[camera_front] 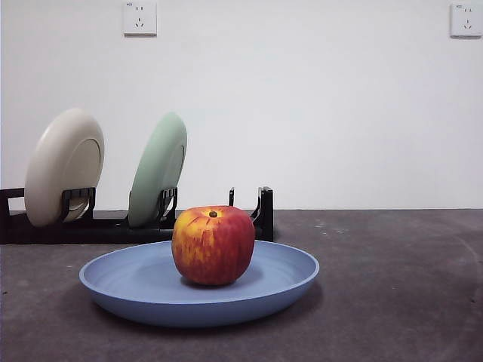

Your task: Take the blue plate from the plate rack,put the plate on the table,take the apple from the table,put the apple in the plate

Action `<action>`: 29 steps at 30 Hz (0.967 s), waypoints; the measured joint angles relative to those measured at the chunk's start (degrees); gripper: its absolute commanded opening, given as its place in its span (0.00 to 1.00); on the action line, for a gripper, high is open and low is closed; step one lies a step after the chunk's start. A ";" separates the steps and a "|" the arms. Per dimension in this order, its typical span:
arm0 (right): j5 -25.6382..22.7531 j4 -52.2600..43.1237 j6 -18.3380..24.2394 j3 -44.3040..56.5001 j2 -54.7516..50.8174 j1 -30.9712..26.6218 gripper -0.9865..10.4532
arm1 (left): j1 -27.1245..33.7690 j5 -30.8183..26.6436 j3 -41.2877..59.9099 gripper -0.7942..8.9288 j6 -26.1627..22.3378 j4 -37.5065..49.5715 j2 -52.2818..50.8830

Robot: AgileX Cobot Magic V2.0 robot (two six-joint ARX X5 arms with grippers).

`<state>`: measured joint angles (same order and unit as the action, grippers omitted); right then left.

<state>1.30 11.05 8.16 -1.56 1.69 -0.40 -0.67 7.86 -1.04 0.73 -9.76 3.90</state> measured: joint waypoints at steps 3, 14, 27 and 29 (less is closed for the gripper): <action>-0.33 0.02 0.35 0.00 -0.55 0.00 0.09 | 0.00 0.00 0.00 0.08 0.00 0.00 0.00; -0.94 0.00 0.70 0.00 -1.07 0.00 0.09 | 0.00 -0.02 0.00 0.08 0.00 0.00 0.00; -1.05 0.00 0.70 0.00 -1.07 0.00 0.09 | 0.00 -0.02 0.00 0.08 0.00 0.00 0.00; -1.05 0.02 0.70 0.00 -1.07 0.00 0.09 | 0.00 -0.02 0.00 0.08 0.00 -0.02 0.00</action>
<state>0.25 11.07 8.86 -1.56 0.62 -0.40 -0.67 7.84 -1.04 0.73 -9.78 3.90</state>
